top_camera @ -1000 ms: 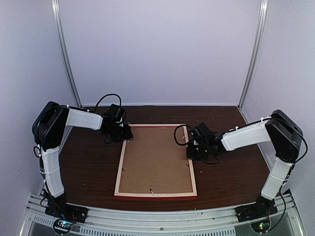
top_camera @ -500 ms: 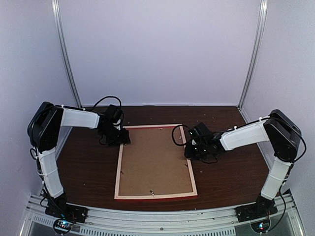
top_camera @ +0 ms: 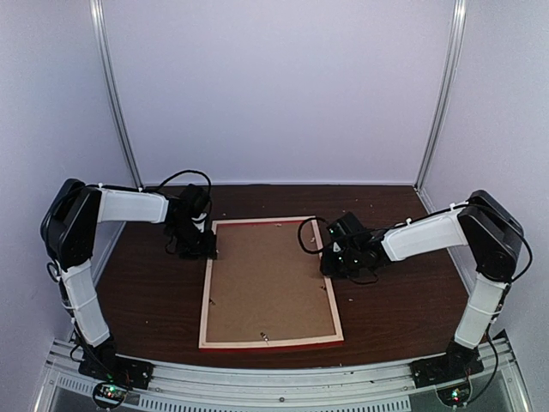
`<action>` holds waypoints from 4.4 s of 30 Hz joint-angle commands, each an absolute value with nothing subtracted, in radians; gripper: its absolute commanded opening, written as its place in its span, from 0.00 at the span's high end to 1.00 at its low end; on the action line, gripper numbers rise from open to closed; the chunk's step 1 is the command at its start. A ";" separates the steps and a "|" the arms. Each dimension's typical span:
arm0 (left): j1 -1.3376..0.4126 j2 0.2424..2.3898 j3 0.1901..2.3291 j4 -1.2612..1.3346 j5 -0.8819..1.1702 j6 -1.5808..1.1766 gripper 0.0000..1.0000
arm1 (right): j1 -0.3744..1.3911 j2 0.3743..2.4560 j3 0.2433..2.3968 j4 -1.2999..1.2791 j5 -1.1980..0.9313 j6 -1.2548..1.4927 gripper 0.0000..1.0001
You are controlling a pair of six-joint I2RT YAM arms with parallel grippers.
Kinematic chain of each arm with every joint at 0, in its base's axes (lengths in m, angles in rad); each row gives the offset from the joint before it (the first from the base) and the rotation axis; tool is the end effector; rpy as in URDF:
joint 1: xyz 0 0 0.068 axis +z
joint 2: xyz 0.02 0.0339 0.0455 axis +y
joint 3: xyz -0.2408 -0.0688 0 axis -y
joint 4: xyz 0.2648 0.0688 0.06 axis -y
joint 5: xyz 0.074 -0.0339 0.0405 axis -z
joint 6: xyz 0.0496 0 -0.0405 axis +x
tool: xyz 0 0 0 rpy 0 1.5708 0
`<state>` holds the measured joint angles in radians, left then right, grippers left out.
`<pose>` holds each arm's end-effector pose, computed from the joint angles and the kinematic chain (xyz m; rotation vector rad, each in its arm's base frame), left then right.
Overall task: Put the photo into the frame
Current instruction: Press the fastener onto the backboard.
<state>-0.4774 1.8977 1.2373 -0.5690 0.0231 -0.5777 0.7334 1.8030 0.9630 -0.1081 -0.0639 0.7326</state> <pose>0.3411 -0.1777 0.1100 -0.1370 2.8420 -0.2753 0.2719 0.2493 0.0904 -0.0283 2.6494 0.6334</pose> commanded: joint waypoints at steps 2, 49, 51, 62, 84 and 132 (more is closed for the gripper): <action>-0.468 1.868 1.229 -0.593 -0.052 -0.539 0.42 | 0.738 1.831 0.977 -0.116 -0.133 0.749 1.00; -0.468 2.061 1.372 -0.525 -0.024 -0.502 0.34 | 0.729 1.851 0.971 -0.101 -0.150 0.748 1.00; -0.468 2.063 1.361 -0.497 -0.001 -0.522 0.33 | 0.730 1.850 0.970 -0.100 -0.150 0.749 1.00; -0.469 2.015 1.257 -0.468 0.079 -0.561 0.34 | 0.730 1.843 0.961 -0.097 -0.151 0.749 1.00; -0.469 1.927 1.133 -0.466 0.094 -0.557 0.50 | 0.730 1.848 0.962 -0.087 -0.156 0.753 1.00; -0.463 1.986 1.251 -0.482 0.015 -0.414 0.74 | 0.731 1.838 0.945 -0.094 -0.143 0.750 1.00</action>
<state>-0.4599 1.9316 1.2327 -0.4469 0.0616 -0.4946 0.7277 1.8126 0.9680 -0.0895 -0.0879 0.7414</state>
